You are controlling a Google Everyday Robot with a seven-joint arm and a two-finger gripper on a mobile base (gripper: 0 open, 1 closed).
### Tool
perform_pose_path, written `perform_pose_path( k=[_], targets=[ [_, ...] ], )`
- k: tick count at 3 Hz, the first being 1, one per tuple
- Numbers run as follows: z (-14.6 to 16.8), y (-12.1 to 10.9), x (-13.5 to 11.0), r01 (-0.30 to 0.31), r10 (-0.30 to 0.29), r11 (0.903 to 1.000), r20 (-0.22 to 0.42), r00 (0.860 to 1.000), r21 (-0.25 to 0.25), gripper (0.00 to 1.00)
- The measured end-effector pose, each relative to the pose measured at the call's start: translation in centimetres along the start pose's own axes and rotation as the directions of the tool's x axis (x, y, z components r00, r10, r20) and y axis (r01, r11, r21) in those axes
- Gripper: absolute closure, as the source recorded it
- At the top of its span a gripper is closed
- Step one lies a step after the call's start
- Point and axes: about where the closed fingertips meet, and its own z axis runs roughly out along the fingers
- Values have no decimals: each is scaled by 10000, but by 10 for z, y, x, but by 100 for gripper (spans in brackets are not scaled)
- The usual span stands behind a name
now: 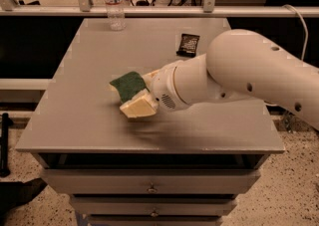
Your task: Move sponge near rxbar chocolate
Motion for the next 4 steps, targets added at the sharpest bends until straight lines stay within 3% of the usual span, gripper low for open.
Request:
perform_pose_path(
  k=[1,2,3,4],
  targets=[
    [-15,-18,5,142,-138,9978,-71,9999,642,100],
    [-55,-61,18,153,-107,9781,-231,9997,2077,100],
    [-98,-118,41,-61,219,9440,-440,9988,3298,100],
    [-124,-173,62,-253,564,9196,-681,9961,3920,100]
  ],
)
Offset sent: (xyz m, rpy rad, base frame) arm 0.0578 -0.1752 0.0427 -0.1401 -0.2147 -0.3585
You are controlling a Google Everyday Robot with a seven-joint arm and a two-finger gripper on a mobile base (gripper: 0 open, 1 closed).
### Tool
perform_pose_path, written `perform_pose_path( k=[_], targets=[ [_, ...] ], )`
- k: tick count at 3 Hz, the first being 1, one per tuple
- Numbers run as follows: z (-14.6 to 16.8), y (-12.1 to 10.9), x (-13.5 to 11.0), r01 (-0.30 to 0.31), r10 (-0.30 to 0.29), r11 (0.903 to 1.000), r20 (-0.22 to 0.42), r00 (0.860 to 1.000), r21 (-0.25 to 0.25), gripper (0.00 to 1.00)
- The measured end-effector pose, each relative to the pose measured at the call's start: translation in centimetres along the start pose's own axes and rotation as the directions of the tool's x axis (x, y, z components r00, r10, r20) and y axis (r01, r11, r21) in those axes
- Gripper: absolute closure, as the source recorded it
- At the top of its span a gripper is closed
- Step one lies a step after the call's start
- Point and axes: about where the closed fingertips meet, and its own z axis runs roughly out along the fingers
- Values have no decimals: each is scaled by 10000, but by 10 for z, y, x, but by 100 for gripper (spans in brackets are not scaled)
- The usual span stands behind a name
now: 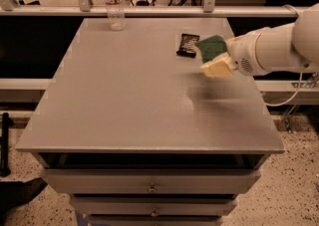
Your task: Move sponge near rxbar chocolate
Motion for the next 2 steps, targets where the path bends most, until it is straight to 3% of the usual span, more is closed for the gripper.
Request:
perform_pose_path(
  k=[1,2],
  targets=[
    [11,-55,18,-305,315,9992,-379,9988,273,100],
    [28,-95,30,-633,648,9975,-532,9965,305,100]
  ],
)
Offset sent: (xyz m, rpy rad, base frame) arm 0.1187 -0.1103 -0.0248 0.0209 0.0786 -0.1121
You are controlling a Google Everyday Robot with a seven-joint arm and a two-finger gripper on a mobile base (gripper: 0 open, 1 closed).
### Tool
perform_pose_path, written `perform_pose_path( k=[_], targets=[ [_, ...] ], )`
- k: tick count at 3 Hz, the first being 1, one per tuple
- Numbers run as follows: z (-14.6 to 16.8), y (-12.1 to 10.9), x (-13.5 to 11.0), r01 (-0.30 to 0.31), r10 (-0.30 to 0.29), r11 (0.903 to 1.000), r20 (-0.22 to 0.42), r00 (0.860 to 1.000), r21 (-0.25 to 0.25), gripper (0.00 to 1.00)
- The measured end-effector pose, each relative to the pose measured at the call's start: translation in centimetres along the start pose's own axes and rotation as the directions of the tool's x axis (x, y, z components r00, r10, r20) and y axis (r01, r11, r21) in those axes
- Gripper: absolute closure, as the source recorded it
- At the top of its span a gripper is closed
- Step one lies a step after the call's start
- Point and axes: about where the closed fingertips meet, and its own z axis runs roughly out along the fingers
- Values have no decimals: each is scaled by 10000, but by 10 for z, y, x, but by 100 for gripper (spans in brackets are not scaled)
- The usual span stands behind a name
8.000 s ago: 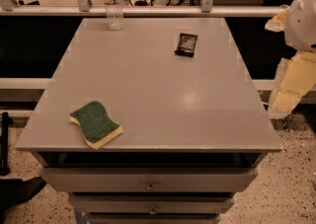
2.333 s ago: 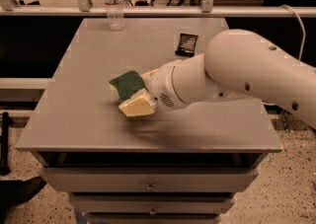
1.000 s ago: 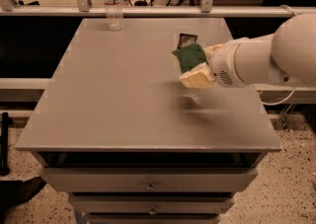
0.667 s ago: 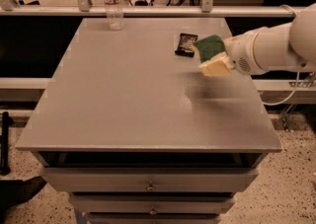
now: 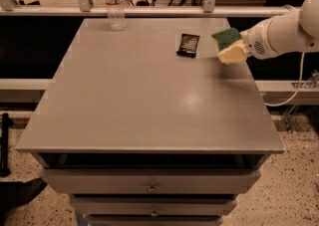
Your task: Move sponge near rxbar chocolate
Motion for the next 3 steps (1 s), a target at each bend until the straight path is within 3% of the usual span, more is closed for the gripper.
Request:
perform_pose_path(
  k=[1,2,3],
  targets=[
    [27,-30,12,-403,401,9991,-158,9991,-145,100],
    [43,-39,16,-563,557,9980,-231,9982,-299,100],
    [74,-34,18,-615,580,9944,-424,9974,-857,100]
  ],
)
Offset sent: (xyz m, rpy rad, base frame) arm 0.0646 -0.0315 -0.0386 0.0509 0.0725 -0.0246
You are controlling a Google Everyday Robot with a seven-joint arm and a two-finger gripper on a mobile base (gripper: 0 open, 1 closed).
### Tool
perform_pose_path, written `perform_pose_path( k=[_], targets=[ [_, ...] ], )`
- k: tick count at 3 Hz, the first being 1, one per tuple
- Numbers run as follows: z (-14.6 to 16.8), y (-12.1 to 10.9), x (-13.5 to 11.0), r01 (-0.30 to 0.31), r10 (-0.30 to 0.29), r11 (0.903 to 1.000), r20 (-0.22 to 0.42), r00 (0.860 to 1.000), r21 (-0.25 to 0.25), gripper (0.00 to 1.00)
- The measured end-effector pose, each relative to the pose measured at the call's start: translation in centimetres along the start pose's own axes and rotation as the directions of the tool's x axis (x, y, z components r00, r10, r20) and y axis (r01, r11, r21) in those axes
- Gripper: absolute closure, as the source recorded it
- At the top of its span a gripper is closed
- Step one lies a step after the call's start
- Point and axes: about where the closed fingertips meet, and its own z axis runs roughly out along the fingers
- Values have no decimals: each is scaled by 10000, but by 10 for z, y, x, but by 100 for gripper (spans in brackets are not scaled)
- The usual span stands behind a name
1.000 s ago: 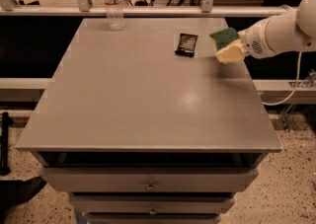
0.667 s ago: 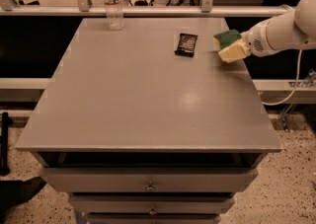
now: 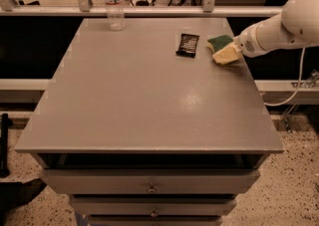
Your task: Move sponge near rxbar chocolate
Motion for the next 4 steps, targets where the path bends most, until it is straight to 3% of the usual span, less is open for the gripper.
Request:
perform_pose_path(
  k=[1,2,3,4],
  targets=[
    [9,3,-2,6,-8,9997,-83,10000,-226,100],
    [7,3,-4,7,-9,9997,-84,10000,-230,82],
    [7,3,-4,7,-9,9997,-84,10000,-232,51],
    [7,3,-4,7,-9,9997,-84,10000,-234,28]
  ],
)
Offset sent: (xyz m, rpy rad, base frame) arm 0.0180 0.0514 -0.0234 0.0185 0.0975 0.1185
